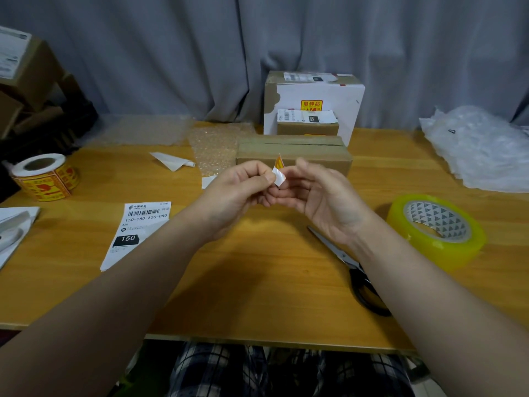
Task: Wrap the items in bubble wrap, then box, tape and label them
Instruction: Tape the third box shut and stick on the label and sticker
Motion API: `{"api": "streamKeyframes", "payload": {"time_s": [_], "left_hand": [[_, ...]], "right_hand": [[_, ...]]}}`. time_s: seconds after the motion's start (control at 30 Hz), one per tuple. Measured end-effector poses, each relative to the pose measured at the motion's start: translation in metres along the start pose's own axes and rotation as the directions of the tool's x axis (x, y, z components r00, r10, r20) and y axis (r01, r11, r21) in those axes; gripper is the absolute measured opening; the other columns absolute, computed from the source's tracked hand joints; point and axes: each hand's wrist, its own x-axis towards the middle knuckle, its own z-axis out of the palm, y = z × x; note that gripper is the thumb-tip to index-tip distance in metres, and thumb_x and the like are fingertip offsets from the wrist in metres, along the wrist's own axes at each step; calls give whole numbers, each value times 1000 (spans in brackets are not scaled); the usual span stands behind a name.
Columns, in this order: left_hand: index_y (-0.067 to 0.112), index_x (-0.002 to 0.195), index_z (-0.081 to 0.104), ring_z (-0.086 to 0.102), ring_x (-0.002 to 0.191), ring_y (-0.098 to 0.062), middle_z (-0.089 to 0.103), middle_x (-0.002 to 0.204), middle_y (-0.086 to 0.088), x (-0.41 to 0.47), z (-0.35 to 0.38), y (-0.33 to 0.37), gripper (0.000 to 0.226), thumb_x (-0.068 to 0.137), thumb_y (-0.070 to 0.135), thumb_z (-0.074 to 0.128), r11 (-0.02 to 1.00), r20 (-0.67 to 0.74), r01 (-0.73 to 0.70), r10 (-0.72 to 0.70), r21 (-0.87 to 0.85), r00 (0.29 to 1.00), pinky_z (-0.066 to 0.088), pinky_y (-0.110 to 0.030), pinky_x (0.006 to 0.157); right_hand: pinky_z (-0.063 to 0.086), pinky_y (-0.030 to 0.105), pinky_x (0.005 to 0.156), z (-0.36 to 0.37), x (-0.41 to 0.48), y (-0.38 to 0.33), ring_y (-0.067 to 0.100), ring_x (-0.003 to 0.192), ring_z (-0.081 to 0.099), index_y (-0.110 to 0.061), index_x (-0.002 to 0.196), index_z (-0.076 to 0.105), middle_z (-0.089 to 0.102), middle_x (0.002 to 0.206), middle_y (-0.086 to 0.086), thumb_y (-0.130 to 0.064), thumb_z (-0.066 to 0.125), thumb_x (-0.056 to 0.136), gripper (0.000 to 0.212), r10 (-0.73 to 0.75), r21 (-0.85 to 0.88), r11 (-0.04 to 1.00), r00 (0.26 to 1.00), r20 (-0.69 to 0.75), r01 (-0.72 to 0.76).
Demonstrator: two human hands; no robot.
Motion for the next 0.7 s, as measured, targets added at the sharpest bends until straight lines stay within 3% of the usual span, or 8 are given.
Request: {"api": "streamKeyframes", "payload": {"time_s": [0.07,0.13,0.3,0.43,0.6,0.7], "left_hand": [[8,82,58,57,63,-8,63,67,2,0,-1,0,17,95,5,46,998,-13,-9,10,61,1000,47,-17,63],[7,83,57,58,64,-8,63,67,2,0,-1,1,17,95,4,46,990,0,-27,27,136,1000,49,-18,65],[8,81,56,59,66,-7,66,68,4,-1,0,2,17,95,2,47,976,20,-43,40,213,999,49,-20,66],[7,81,55,58,65,-7,64,67,5,-2,2,1,14,94,7,49,990,24,-45,42,135,999,48,-19,65],[8,75,51,55,61,-9,60,64,1,-1,6,-3,22,95,5,43,995,-13,-8,6,-103,1000,47,-19,62],[7,76,53,57,63,-12,61,66,-3,-1,6,-3,24,97,12,42,997,-64,25,-30,-78,998,48,-22,64]], "right_hand": [[57,32,80,3,-1,2,23,83,66,5,102,66,67,89,19,-33,62,81,43,-52,-79,996,998,-47,48],[57,29,73,6,0,5,20,77,67,2,96,70,69,82,14,-27,69,76,35,-121,-184,978,989,-87,103],[56,27,68,6,3,6,19,69,66,-3,77,69,69,72,12,-15,72,71,14,-119,-172,981,982,-144,94],[53,19,61,4,3,-2,13,63,65,-3,76,66,68,66,6,-7,63,83,9,8,-83,996,997,-79,-14],[56,20,70,0,3,-7,17,74,66,1,85,65,69,75,11,-14,61,79,16,115,86,989,993,17,-116],[56,22,69,-1,4,-1,17,72,66,-2,82,66,69,74,9,-8,59,88,11,66,-3,998,997,-37,-67]]}}
